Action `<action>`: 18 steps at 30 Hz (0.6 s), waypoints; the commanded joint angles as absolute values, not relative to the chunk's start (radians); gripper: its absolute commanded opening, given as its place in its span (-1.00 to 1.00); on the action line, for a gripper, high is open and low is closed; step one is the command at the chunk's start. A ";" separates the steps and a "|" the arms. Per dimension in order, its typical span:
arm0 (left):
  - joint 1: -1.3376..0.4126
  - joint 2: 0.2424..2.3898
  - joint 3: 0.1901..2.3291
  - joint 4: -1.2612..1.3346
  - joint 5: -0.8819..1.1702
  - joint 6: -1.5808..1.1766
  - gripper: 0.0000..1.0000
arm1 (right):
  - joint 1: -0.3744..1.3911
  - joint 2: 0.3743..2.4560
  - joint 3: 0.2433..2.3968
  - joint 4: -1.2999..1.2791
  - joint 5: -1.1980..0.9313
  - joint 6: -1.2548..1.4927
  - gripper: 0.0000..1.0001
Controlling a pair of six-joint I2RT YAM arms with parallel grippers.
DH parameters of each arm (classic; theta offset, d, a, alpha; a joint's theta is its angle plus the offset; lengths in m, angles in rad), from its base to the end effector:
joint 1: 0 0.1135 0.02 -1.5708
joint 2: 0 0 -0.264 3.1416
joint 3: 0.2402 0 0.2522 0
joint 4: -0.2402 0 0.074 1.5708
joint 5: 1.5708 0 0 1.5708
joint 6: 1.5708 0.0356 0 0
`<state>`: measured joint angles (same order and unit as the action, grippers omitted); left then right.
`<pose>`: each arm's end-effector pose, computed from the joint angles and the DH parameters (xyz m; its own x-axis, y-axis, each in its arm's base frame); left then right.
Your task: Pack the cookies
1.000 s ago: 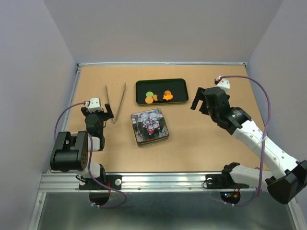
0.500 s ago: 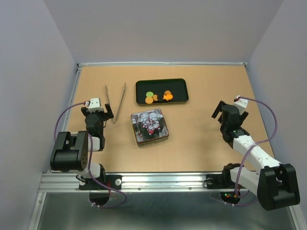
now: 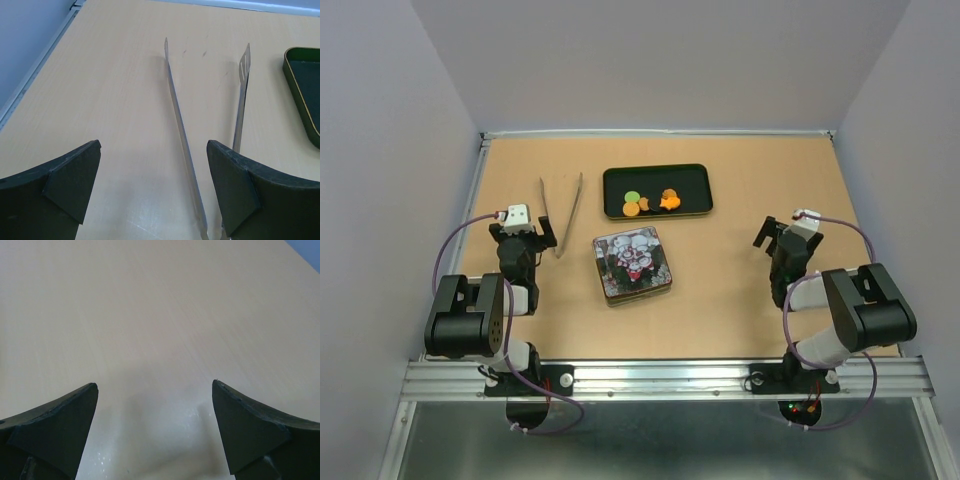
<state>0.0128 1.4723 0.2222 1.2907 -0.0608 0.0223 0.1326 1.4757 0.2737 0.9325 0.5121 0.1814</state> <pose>0.2376 0.0052 0.1671 0.0389 0.0228 -0.9990 -0.0744 0.9970 0.0198 0.2406 0.0145 0.1415 -0.1959 0.1325 -0.9716 0.3948 0.9177 0.0456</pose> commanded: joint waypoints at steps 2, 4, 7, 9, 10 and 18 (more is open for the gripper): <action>0.009 1.453 0.232 1.562 -0.067 0.035 0.97 | 0.104 1.548 0.238 1.261 0.390 0.092 1.00; 0.008 1.453 0.232 1.560 -0.067 0.035 0.97 | 0.092 1.612 0.219 1.330 0.357 0.107 1.00; 0.008 1.453 0.232 1.560 -0.067 0.035 0.97 | 0.081 1.617 0.218 1.361 0.360 0.114 1.00; 0.009 1.453 0.232 1.560 -0.067 0.035 0.97 | 0.081 1.611 0.213 1.361 0.362 0.113 1.00; 0.009 1.453 0.232 1.560 -0.067 0.034 0.97 | 0.081 1.611 0.210 1.361 0.362 0.112 1.00; 0.009 1.451 0.232 1.560 -0.067 0.034 0.97 | 0.081 1.612 0.210 1.365 0.361 0.107 1.00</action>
